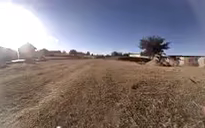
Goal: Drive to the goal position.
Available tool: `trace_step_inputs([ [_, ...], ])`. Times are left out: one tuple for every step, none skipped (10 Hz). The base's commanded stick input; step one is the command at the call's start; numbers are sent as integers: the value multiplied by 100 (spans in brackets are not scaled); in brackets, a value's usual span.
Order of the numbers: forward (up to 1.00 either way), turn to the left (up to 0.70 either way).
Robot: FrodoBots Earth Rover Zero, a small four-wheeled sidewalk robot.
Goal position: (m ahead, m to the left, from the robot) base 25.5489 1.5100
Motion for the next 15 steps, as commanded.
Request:
trace_step_inputs([
  [50,0],
  [50,0],
  [50,0],
  [50,0],
  [50,0],
  [50,0],
  [50,0],
  [50,0],
  [50,0],
  [50,0],
  [50,0],
  [50,0],
  [50,0],
  [50,0],
  [50,0],
])
